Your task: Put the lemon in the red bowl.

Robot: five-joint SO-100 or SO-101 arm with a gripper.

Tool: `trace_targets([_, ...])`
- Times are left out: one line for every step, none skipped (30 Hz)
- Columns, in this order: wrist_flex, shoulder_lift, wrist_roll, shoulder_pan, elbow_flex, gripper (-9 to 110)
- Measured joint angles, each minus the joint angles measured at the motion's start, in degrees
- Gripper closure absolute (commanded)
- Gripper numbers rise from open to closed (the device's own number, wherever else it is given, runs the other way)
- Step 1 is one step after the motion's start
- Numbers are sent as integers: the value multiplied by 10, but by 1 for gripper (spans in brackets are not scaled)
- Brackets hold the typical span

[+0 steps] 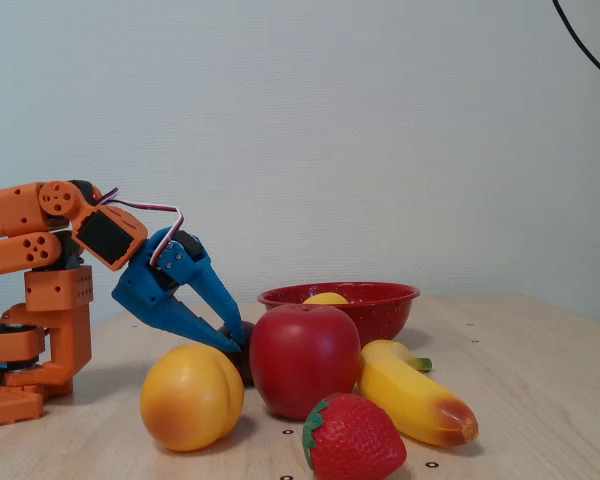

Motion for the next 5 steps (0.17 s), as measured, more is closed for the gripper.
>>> trace_targets([0, 0, 0, 0, 0, 101])
trace_targets([0, 0, 0, 1, 0, 101])
trace_targets([0, 0, 0, 1, 0, 101])
trace_targets([0, 0, 0, 1, 0, 101])
trace_targets([0, 0, 0, 1, 0, 101])
